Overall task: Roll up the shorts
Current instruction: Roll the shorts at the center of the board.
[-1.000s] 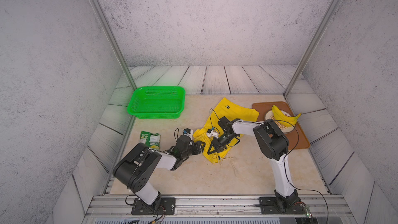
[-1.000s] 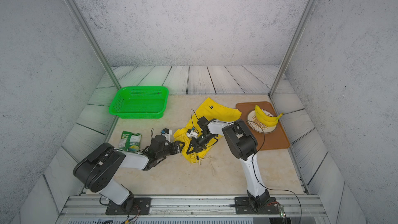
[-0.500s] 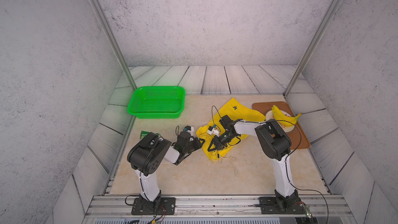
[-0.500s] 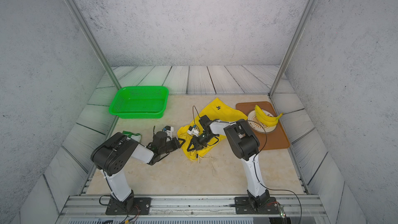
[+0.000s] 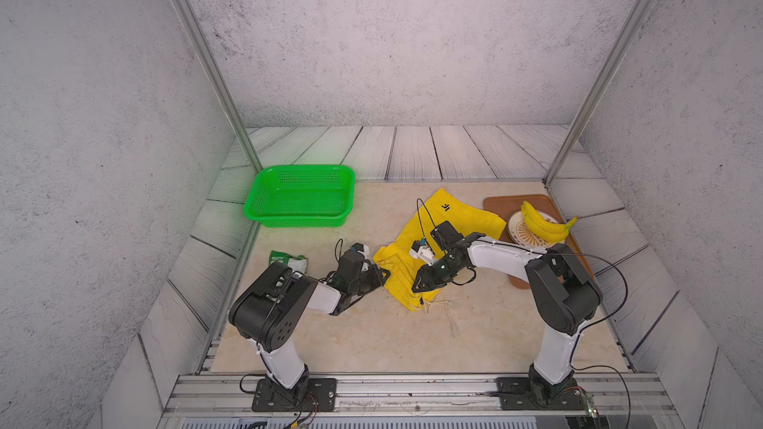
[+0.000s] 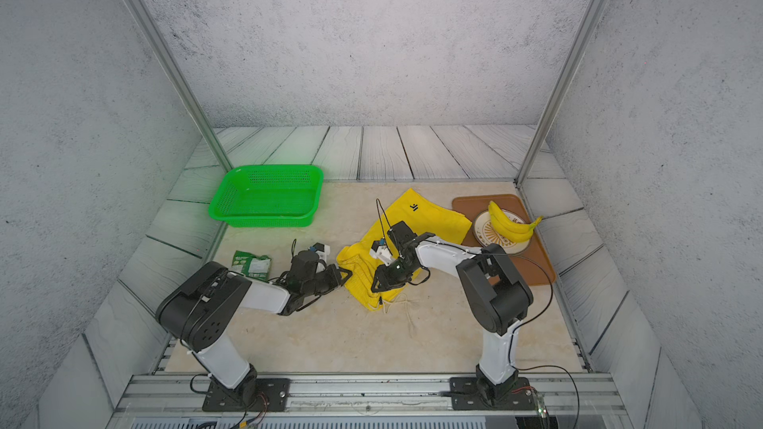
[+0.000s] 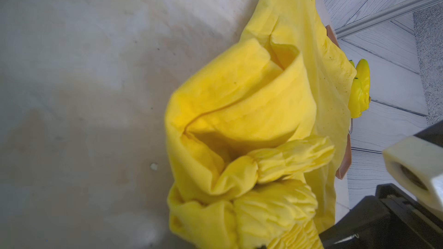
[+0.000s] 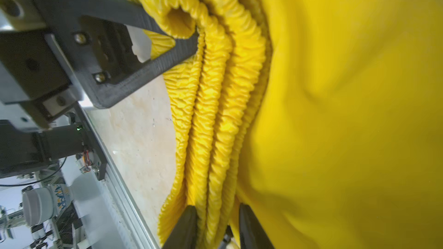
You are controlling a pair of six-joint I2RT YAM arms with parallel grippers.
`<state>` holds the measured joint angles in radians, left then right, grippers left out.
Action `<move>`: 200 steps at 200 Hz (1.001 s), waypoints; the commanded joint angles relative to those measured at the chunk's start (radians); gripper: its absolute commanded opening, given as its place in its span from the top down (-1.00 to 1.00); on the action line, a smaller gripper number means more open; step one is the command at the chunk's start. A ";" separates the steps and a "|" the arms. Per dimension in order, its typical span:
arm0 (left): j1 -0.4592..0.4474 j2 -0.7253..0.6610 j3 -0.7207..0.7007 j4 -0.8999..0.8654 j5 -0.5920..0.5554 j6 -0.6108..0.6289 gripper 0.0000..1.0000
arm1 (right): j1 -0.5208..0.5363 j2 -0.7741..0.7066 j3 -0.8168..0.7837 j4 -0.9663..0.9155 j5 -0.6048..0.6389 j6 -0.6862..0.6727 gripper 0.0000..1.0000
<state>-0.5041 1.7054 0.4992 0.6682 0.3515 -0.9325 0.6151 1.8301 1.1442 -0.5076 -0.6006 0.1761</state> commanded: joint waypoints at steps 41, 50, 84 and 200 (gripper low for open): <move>0.022 -0.105 -0.010 -0.234 -0.104 -0.029 1.00 | 0.044 -0.067 -0.060 -0.035 0.338 0.015 0.39; 0.019 -0.121 0.000 -0.278 -0.109 -0.031 1.00 | 0.050 -0.073 -0.066 -0.029 0.342 0.019 0.40; 0.015 -0.175 0.053 -0.452 -0.125 -0.039 1.00 | 0.086 -0.214 -0.102 0.015 0.423 0.017 0.37; 0.015 -0.243 0.131 -0.670 -0.112 -0.092 1.00 | 0.535 -0.295 -0.110 0.140 0.803 -0.155 -0.19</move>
<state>-0.4973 1.4895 0.6086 0.0711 0.2394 -1.0084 1.0962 1.4876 1.0161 -0.4042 0.0986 0.0578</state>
